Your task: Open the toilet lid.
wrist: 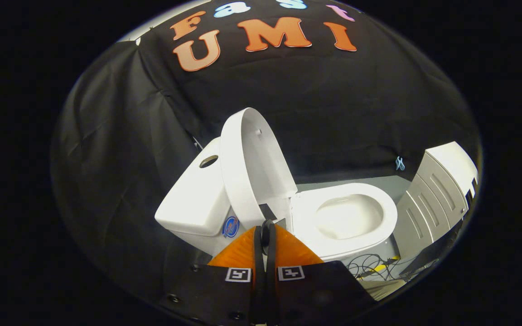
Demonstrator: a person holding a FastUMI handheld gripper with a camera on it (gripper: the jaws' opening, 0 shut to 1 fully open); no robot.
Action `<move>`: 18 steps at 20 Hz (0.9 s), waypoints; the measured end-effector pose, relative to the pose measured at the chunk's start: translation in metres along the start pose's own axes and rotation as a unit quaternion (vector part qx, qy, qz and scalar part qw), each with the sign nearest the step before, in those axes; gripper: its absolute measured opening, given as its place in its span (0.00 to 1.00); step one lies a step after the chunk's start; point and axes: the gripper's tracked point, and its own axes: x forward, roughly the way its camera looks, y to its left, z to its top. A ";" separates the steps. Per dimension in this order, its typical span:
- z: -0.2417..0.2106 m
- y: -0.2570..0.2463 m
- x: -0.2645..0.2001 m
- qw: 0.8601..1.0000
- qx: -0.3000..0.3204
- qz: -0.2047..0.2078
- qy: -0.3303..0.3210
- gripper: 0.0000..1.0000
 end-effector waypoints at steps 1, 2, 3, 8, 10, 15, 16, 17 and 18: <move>-0.001 0.006 -0.001 1.000 -0.005 0.002 -0.001 0.08; -0.001 0.009 0.000 1.000 -0.009 0.002 -0.002 0.08; -0.001 0.010 -0.001 1.000 -0.011 0.001 -0.004 0.08; -0.005 0.017 0.000 1.000 -0.026 -0.008 -0.010 0.09; -0.008 0.024 0.000 0.999 -0.033 -0.004 -0.003 0.15; -0.012 0.031 0.003 1.000 -0.023 0.005 0.006 0.60; -0.008 0.029 0.001 1.000 -0.025 -0.001 -0.005 0.67; -0.001 0.028 -0.002 1.000 -0.026 -0.002 -0.018 0.69; 0.007 0.028 -0.007 0.999 -0.027 -0.003 -0.031 0.76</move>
